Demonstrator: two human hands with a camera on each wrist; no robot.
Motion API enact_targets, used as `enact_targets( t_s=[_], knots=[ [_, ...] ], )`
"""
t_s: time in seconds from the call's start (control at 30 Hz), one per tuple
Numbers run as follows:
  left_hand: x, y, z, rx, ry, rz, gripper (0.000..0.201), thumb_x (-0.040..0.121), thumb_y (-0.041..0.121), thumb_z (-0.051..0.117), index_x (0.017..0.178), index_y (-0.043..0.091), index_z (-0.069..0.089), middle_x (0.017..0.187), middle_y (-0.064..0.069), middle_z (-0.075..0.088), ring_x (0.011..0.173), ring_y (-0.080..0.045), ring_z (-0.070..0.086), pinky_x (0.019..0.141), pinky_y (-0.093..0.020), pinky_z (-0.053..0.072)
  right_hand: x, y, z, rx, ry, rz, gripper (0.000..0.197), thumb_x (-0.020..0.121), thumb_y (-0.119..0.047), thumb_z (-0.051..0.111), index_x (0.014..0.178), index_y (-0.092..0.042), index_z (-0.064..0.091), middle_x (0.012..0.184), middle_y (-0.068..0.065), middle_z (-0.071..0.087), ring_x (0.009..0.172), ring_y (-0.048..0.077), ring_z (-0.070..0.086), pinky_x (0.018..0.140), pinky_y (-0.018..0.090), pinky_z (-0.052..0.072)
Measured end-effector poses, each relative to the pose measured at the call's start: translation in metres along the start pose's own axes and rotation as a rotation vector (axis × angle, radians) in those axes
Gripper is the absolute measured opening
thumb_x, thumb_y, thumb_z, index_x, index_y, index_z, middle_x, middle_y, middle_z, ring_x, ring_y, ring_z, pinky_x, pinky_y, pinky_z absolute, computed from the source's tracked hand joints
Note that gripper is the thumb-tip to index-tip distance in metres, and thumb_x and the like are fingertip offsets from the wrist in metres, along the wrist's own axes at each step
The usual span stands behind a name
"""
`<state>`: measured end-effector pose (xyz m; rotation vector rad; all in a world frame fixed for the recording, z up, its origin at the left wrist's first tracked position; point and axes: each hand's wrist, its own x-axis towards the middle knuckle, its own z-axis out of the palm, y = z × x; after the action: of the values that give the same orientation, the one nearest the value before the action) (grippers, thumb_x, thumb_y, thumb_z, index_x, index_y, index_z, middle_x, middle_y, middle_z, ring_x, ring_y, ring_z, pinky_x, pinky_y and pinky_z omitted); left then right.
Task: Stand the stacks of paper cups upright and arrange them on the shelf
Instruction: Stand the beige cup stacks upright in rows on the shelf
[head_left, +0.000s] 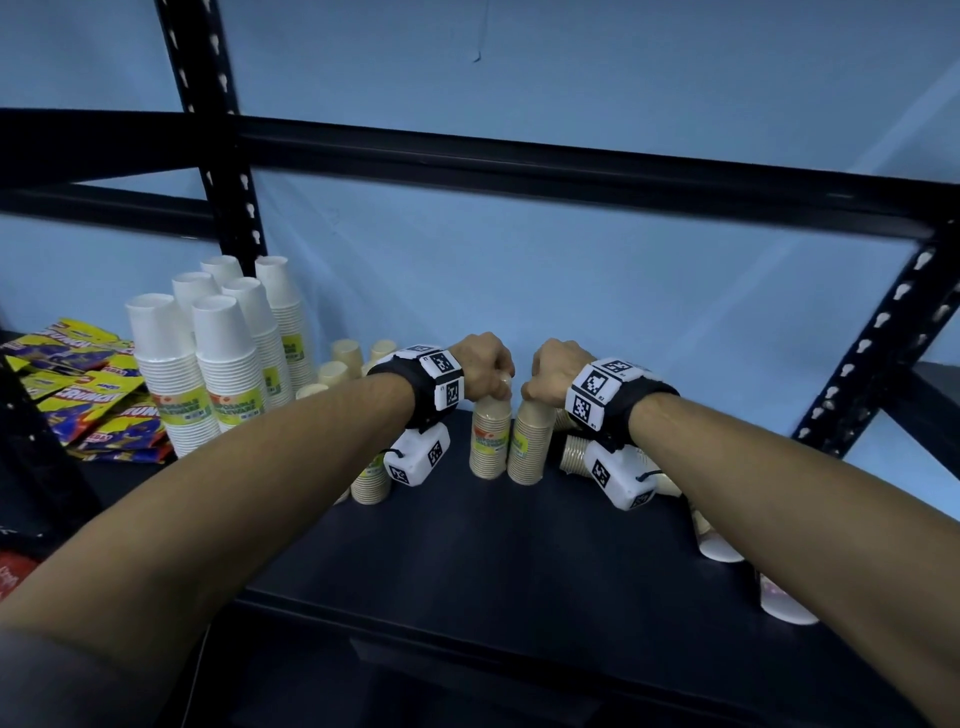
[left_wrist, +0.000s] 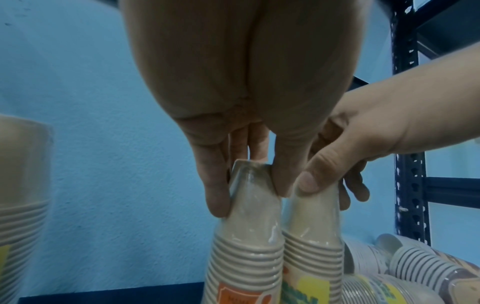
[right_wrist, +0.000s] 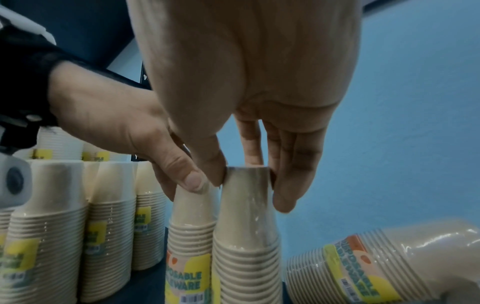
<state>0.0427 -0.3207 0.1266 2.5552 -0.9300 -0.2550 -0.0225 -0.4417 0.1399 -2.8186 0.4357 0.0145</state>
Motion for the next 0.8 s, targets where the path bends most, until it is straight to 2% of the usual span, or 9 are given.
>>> enact_targets(
  t_s=[0.07, 0.13, 0.2, 0.27, 0.37, 0.47, 0.57, 0.67, 0.8],
  knots=[
    [0.001, 0.0, 0.001, -0.001, 0.005, 0.001, 0.036, 0.087, 0.016, 0.069, 0.122, 0.007, 0.065, 0.114, -0.011, 0.068, 0.084, -0.019, 0.062, 0.08, -0.031, 0.055, 0.005, 0.001, 0.002, -0.012, -0.044, -0.026, 0.039, 0.076, -0.016, 0.066, 0.11, 0.004, 0.067, 0.103, 0.019, 0.071, 0.095, 0.032, 0.07, 0.078, 0.045, 0.059],
    [0.001, 0.0, 0.001, -0.008, 0.005, 0.001, 0.035, 0.087, 0.015, 0.068, 0.121, 0.007, 0.066, 0.114, -0.011, 0.068, 0.085, -0.019, 0.061, 0.078, -0.03, 0.053, 0.005, 0.001, 0.003, -0.013, -0.039, -0.043, 0.046, 0.075, -0.016, 0.066, 0.117, 0.003, 0.064, 0.114, 0.02, 0.067, 0.105, 0.033, 0.066, 0.086, 0.051, 0.056],
    [0.001, 0.0, 0.0, -0.017, 0.005, -0.005, 0.035, 0.086, 0.014, 0.068, 0.12, 0.006, 0.066, 0.114, -0.011, 0.069, 0.086, -0.019, 0.061, 0.076, -0.028, 0.05, 0.006, 0.001, 0.003, -0.012, -0.034, -0.038, 0.04, 0.077, -0.018, 0.065, 0.111, 0.003, 0.064, 0.108, 0.018, 0.069, 0.098, 0.032, 0.068, 0.073, 0.04, 0.059],
    [0.001, -0.001, 0.001, -0.022, 0.008, -0.009, 0.036, 0.085, 0.014, 0.069, 0.12, 0.006, 0.066, 0.114, -0.011, 0.068, 0.087, -0.02, 0.062, 0.075, -0.026, 0.049, 0.004, 0.001, 0.002, -0.018, -0.007, -0.006, 0.017, 0.079, -0.02, 0.064, 0.082, -0.004, 0.059, 0.079, 0.011, 0.062, 0.067, 0.024, 0.061, 0.051, 0.025, 0.043],
    [0.001, -0.001, 0.002, -0.024, 0.005, -0.017, 0.038, 0.085, 0.015, 0.07, 0.122, 0.007, 0.066, 0.117, -0.012, 0.068, 0.096, -0.024, 0.065, 0.078, -0.028, 0.052, 0.006, 0.002, 0.005, -0.008, 0.007, 0.012, 0.035, 0.08, -0.014, 0.064, 0.06, -0.013, 0.035, 0.059, 0.002, 0.037, 0.048, 0.017, 0.033, 0.043, 0.022, 0.025],
    [0.001, 0.001, 0.001, -0.015, 0.004, -0.023, 0.039, 0.084, 0.014, 0.07, 0.122, 0.008, 0.066, 0.116, -0.011, 0.068, 0.099, -0.025, 0.066, 0.079, -0.028, 0.052, 0.004, -0.003, 0.005, -0.027, -0.013, 0.012, 0.012, 0.079, -0.013, 0.064, 0.073, -0.008, 0.055, 0.069, 0.005, 0.049, 0.057, 0.02, 0.044, 0.05, 0.024, 0.034],
    [0.002, 0.006, -0.001, 0.044, -0.008, -0.043, 0.038, 0.083, 0.014, 0.073, 0.12, 0.01, 0.067, 0.116, -0.009, 0.067, 0.088, -0.021, 0.063, 0.074, -0.027, 0.05, 0.005, -0.004, 0.004, -0.053, -0.029, -0.018, 0.025, 0.079, -0.015, 0.066, 0.101, -0.003, 0.066, 0.086, 0.01, 0.064, 0.067, 0.022, 0.053, 0.059, 0.027, 0.043],
    [0.002, 0.013, -0.005, 0.096, -0.037, -0.063, 0.038, 0.084, 0.013, 0.074, 0.121, 0.009, 0.066, 0.117, -0.01, 0.067, 0.079, -0.017, 0.058, 0.069, -0.025, 0.048, 0.005, -0.004, 0.004, -0.05, -0.029, -0.046, 0.031, 0.078, -0.017, 0.068, 0.106, -0.002, 0.067, 0.1, 0.013, 0.07, 0.07, 0.021, 0.056, 0.061, 0.028, 0.045],
    [-0.003, 0.022, -0.012, 0.163, -0.091, -0.079, 0.039, 0.086, 0.008, 0.071, 0.124, 0.007, 0.066, 0.118, -0.011, 0.068, 0.08, -0.017, 0.06, 0.071, -0.025, 0.051, -0.002, -0.008, 0.0, -0.07, -0.035, -0.063, 0.028, 0.079, -0.018, 0.071, 0.103, -0.003, 0.068, 0.088, 0.008, 0.066, 0.07, 0.021, 0.058, 0.056, 0.025, 0.044]
  ],
)
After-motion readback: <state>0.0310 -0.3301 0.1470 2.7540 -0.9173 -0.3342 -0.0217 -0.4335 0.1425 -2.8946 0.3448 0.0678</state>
